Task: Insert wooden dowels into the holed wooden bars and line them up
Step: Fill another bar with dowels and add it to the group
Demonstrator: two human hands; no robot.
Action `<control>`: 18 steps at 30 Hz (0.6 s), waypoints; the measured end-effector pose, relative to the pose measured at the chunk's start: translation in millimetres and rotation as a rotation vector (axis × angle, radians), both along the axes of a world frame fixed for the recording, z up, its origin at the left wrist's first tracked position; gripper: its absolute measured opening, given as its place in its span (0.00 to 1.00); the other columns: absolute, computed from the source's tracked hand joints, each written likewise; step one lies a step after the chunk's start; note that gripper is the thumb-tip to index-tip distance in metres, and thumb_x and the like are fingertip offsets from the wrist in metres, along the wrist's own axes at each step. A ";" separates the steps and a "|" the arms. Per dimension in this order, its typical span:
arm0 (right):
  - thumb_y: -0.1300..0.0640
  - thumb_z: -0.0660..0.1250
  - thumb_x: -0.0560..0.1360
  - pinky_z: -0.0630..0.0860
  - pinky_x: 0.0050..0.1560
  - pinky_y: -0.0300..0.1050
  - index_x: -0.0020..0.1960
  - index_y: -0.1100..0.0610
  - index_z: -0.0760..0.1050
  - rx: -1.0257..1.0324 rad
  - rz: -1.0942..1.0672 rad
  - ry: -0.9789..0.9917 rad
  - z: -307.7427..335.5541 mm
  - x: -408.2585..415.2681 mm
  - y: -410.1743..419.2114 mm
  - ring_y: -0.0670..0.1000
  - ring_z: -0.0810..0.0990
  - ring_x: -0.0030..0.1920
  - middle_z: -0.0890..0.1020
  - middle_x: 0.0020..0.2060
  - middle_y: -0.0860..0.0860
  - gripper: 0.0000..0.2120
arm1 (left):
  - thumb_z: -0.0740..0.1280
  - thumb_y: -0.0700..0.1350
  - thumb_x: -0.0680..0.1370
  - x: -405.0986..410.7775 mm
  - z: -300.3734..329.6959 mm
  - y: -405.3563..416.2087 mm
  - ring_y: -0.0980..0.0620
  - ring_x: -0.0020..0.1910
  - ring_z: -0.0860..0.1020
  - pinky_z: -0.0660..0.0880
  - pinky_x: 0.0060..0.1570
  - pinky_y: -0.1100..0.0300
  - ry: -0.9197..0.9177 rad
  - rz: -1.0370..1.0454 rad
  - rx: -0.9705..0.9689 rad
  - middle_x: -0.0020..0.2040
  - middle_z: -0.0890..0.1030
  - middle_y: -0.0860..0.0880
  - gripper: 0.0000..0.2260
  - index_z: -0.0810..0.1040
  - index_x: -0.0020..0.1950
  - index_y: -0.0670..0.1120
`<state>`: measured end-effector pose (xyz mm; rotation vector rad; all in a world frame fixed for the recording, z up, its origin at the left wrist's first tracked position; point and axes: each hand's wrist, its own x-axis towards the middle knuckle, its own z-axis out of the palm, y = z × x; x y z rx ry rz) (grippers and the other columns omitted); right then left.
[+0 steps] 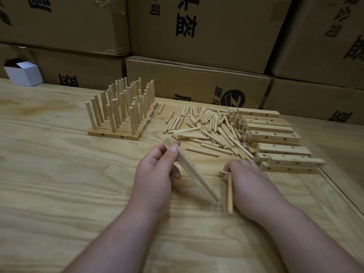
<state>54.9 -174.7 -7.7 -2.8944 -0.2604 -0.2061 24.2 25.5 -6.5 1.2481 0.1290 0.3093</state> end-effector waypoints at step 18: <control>0.21 0.55 0.61 0.67 0.30 0.45 0.37 0.48 0.70 0.073 0.236 0.031 19.7 -45.8 42.3 0.47 0.74 0.33 0.76 0.30 0.44 0.30 | 0.59 0.51 0.84 2.3 14.1 -4.2 0.51 0.40 0.72 0.69 0.49 0.54 0.184 -0.014 -0.528 0.40 0.77 0.47 0.16 0.83 0.60 0.45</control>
